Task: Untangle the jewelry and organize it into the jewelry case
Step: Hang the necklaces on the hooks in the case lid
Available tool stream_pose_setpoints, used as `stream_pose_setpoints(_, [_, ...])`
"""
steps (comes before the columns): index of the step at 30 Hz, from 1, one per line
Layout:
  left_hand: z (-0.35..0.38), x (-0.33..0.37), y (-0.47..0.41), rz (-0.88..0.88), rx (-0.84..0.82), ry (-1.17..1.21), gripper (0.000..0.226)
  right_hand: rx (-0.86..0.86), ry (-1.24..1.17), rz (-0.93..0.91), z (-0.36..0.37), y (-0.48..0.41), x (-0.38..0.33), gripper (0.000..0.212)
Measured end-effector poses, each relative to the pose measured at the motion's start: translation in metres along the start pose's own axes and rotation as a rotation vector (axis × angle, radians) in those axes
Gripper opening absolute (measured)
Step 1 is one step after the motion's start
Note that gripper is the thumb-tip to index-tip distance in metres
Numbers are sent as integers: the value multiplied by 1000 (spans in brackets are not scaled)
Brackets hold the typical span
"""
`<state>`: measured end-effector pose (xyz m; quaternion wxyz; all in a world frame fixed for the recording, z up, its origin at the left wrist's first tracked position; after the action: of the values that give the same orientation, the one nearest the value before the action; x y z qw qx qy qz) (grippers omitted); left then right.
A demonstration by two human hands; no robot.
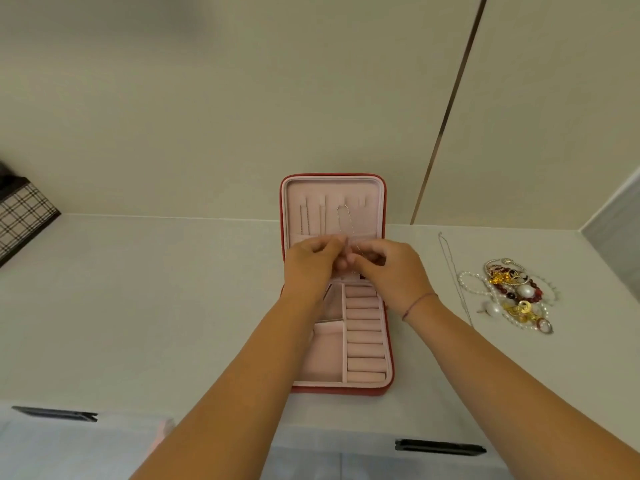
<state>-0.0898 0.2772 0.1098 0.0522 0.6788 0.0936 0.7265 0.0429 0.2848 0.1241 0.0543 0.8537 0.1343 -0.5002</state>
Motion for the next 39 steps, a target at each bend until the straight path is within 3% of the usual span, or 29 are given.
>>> stream_pose_setpoints(3, [6,-7,9,-70,-51,286,19,-80,-41,31,3,9,2,8])
stream_pose_setpoints(5, [8,-7,14,-80,-61,281,25,-117,-19,54,7,12,4,6])
stream_pose_setpoints(10, [10,3,23,5,-57,119,33,-117,-88,55,14,18,2,14])
stream_pose_setpoints(17, [5,12,21,86,20,-44,27,-132,73,47,14,21,4,4])
stream_pose_setpoints(20, [-1,17,19,254,67,-275,27,1,100,98,-3,28,14,2])
stream_pose_setpoints(24, [-9,6,3,284,88,-552,36,147,71,170,-22,41,26,6])
stream_pose_setpoints(30, [-8,4,-8,387,157,-762,66,116,1,172,-17,43,26,10])
stream_pose_setpoints(39, [-7,3,-10,375,203,-862,56,28,-92,118,-18,39,3,13])
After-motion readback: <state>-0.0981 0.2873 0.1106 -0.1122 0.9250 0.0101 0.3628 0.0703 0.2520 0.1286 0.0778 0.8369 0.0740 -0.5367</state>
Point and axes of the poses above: each hand's wrist, its own y-axis away from the middle knuckle, its own z-axis out of the palm, x = y × z, the point moved 6 cm from there along -y, towards the middle knuckle, and after that the axes turned 11 degrees about -x, right-handed, at the moved point
